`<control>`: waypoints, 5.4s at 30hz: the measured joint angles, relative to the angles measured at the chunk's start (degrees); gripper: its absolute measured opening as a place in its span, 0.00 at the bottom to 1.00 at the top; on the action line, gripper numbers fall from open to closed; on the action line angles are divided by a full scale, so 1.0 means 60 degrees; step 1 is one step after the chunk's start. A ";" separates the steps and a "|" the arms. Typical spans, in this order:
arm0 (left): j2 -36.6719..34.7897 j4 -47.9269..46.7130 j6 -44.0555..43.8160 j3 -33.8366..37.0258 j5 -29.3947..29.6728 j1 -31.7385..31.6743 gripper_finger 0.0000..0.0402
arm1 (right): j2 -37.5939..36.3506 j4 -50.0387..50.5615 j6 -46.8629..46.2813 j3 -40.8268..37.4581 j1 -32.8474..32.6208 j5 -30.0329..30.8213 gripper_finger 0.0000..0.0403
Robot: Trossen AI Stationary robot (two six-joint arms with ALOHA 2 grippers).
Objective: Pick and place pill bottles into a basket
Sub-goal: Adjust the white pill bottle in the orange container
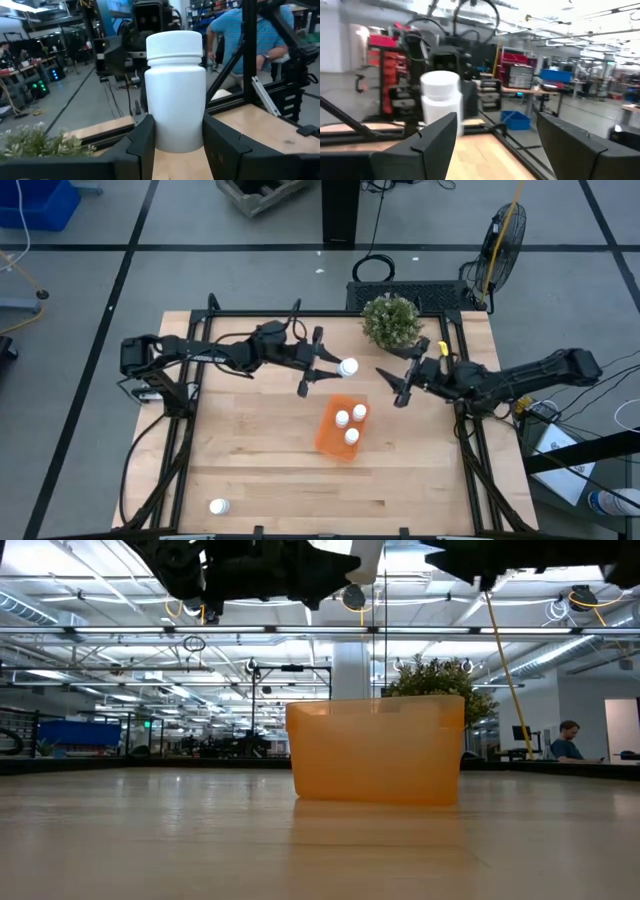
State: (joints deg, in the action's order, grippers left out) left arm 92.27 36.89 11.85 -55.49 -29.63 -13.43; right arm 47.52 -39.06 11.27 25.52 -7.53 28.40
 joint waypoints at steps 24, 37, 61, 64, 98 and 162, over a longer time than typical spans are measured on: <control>0.0004 0.0338 -0.0078 0.0038 0.0189 -0.0182 0.34 | 0.3791 -0.3452 -0.0300 0.1219 0.0327 -0.1792 0.66; 0.0007 0.0035 -0.0085 0.0042 0.0197 -0.0152 0.33 | 0.4453 -0.3387 -0.0527 0.1723 0.0622 -0.2082 0.66; 0.0014 0.0061 -0.0005 0.0049 0.0253 -0.0014 0.32 | 0.4431 -0.2725 -0.0191 0.1723 0.1359 -0.3681 0.38; 0.0011 0.0072 0.0004 0.0052 0.0471 0.0082 0.32 | 0.4427 -0.2715 -0.0193 0.1723 0.1437 -0.3914 0.38; -0.0525 -0.0086 -0.2111 0.0038 0.0951 -0.0874 0.92 | 0.5364 -0.2003 -0.2600 0.0034 0.0000 -0.2691 0.38; -0.0525 -0.0300 -0.1739 0.0038 0.1039 -0.0863 0.91 | 1.0063 -0.5432 -0.3277 0.1140 0.0655 -0.2503 0.38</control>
State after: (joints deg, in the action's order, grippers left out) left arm 89.12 35.10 1.41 -55.27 -23.39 -18.61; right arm 107.90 -71.65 -8.39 32.36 -3.60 13.38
